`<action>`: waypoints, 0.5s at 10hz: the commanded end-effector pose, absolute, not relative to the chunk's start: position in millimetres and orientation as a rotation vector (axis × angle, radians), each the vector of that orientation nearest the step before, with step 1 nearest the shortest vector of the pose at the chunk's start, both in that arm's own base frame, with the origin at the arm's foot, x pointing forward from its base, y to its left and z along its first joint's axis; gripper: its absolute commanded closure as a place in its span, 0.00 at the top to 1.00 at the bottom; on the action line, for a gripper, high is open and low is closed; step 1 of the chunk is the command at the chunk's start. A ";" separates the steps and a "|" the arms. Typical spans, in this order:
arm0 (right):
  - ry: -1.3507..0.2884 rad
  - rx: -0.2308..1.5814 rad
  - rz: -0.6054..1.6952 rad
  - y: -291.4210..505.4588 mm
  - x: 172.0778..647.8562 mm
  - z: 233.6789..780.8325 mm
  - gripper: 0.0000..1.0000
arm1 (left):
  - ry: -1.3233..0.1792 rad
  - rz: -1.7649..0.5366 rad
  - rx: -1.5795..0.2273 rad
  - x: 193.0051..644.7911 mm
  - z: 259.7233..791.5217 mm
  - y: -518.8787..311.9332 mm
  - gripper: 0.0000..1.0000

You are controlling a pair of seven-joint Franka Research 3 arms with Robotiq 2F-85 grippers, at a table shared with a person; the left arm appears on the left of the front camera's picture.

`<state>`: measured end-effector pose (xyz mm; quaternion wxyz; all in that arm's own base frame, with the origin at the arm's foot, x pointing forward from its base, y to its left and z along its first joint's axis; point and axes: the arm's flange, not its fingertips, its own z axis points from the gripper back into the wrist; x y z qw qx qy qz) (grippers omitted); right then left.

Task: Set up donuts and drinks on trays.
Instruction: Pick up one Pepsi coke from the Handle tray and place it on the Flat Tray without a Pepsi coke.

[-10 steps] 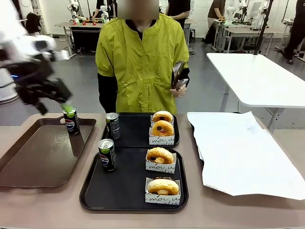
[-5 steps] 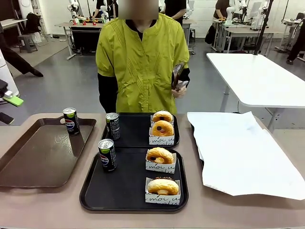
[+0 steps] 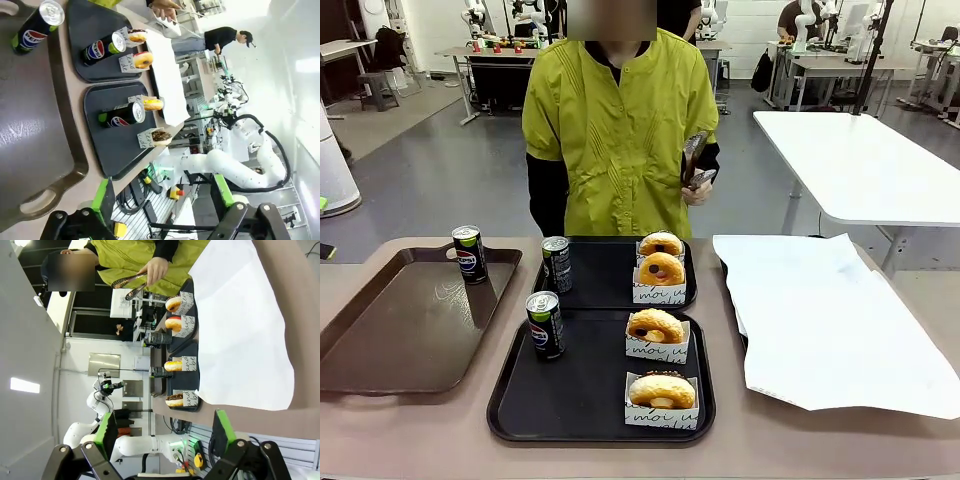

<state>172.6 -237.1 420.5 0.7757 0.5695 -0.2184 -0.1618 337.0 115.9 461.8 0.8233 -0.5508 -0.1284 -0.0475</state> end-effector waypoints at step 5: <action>-0.486 1.243 -0.340 -235.0 172.3 419.8 1.00 | -0.254 -0.109 -1.162 337.4 464.0 111.1 1.00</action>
